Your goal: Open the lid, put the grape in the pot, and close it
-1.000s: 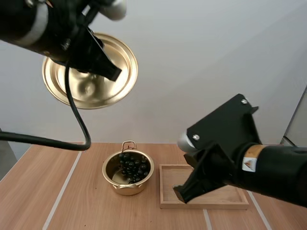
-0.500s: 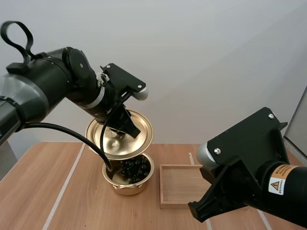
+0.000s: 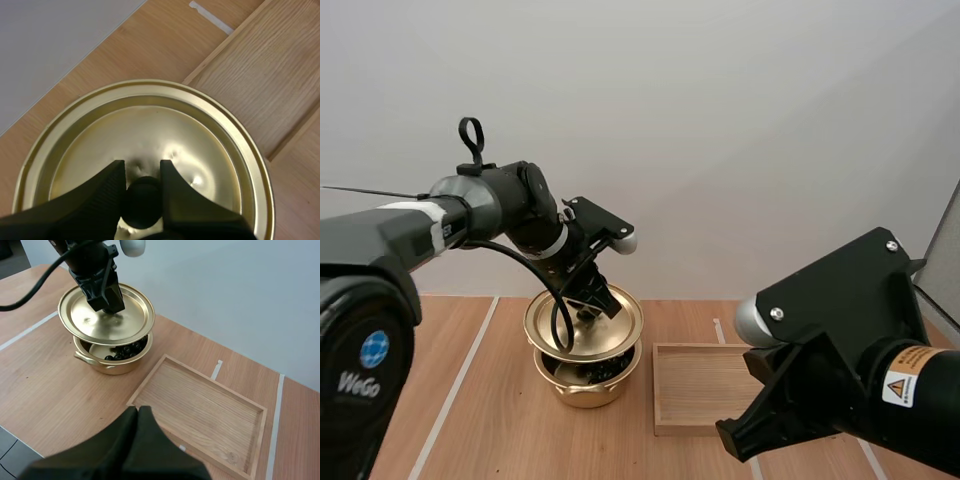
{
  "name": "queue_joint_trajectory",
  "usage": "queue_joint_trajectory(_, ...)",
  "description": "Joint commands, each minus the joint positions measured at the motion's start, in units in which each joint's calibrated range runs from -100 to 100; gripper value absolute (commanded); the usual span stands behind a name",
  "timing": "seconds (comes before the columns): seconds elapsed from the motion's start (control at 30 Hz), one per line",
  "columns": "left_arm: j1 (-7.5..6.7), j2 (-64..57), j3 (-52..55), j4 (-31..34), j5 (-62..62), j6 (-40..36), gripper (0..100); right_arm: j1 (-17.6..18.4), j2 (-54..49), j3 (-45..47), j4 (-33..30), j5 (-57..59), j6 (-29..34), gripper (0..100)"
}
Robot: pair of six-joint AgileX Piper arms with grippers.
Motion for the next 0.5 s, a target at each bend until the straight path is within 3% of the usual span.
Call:
queue_joint_trajectory(0.0,-0.22,2.47,0.06,-1.43,-3.61,0.45,0,-0.27,-0.49,0.09,0.15,-0.10,-0.04,0)
queue_joint_trajectory(0.47,-0.22,5.12,5.53,-2.29,-13.95,2.76,0,-0.27,-0.49,0.09,0.15,-0.27,-0.42,0)
